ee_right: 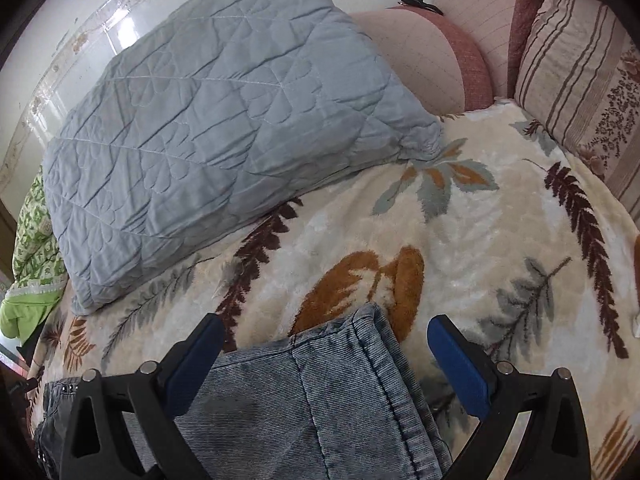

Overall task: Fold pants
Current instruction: 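Grasp the jeans waistband with the left tool while the right tool grasps the leg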

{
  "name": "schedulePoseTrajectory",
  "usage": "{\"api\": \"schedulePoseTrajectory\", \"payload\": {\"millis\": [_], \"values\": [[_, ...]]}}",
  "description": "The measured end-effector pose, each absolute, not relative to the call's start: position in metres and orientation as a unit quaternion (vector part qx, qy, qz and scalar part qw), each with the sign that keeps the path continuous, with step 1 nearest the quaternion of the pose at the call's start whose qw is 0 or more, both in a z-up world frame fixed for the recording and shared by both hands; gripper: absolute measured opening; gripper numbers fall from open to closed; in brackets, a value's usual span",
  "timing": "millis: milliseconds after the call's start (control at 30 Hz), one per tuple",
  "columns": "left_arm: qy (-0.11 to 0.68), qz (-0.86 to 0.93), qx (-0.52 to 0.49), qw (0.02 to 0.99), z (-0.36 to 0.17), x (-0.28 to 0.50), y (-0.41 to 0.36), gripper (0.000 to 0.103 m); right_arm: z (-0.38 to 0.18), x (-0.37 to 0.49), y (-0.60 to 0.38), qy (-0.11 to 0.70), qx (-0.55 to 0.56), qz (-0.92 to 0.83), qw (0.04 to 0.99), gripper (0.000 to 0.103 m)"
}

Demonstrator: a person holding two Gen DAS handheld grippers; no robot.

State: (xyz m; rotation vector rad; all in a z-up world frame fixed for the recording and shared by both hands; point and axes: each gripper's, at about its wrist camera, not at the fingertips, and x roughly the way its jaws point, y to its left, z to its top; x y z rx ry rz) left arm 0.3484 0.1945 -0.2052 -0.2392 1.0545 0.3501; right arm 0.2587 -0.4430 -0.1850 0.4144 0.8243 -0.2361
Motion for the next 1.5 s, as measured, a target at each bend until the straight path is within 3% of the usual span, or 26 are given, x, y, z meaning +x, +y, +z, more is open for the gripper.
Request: {"api": "schedulePoseTrajectory", "payload": {"millis": [267, 333, 567, 733, 800, 1167, 1300, 1400, 1433, 1467, 1500], "values": [[0.519, 0.125, -0.133, 0.835, -0.227, 0.368, 0.202, 0.100, -0.196, 0.266, -0.437, 0.402, 0.185, -0.102, 0.891, 0.102], [0.526, 0.115, -0.141, 0.831, -0.231, 0.371, 0.201, 0.085, -0.200, 0.265, -0.441, 0.401, 0.202, -0.101, 0.888, 0.102], [0.531, 0.086, -0.122, 0.834, -0.238, 0.381, 0.185, 0.066, -0.207, 0.267, -0.440, 0.407, 0.205, -0.100, 0.884, 0.102], [0.522, 0.066, -0.138, 0.839, -0.236, 0.378, 0.189, 0.024, -0.210, 0.267, -0.440, 0.411, 0.207, -0.102, 0.882, 0.102], [0.521, 0.050, -0.150, 0.839, -0.234, 0.375, 0.188, 0.016, -0.210, 0.268, -0.441, 0.413, 0.211, -0.101, 0.880, 0.102], [0.507, 0.030, -0.113, 0.854, -0.211, 0.361, 0.159, 0.014, -0.207, 0.268, -0.459, 0.405, 0.250, -0.089, 0.875, 0.102], [0.514, 0.031, -0.114, 0.849, -0.218, 0.364, 0.160, 0.028, -0.217, 0.278, -0.461, 0.428, 0.233, -0.103, 0.867, 0.102], [0.514, 0.034, -0.098, 0.851, -0.219, 0.363, 0.156, 0.026, -0.230, 0.286, -0.466, 0.449, 0.246, -0.098, 0.853, 0.096], [0.514, 0.039, -0.097, 0.851, -0.219, 0.363, 0.156, 0.015, -0.233, 0.288, -0.467, 0.454, 0.246, -0.101, 0.850, 0.094], [0.514, 0.046, -0.093, 0.851, -0.220, 0.363, 0.157, 0.015, -0.233, 0.290, -0.467, 0.453, 0.241, -0.104, 0.852, 0.091], [0.512, 0.045, -0.095, 0.852, -0.219, 0.363, 0.158, 0.015, -0.232, 0.291, -0.466, 0.453, 0.234, -0.105, 0.854, 0.080]]}}
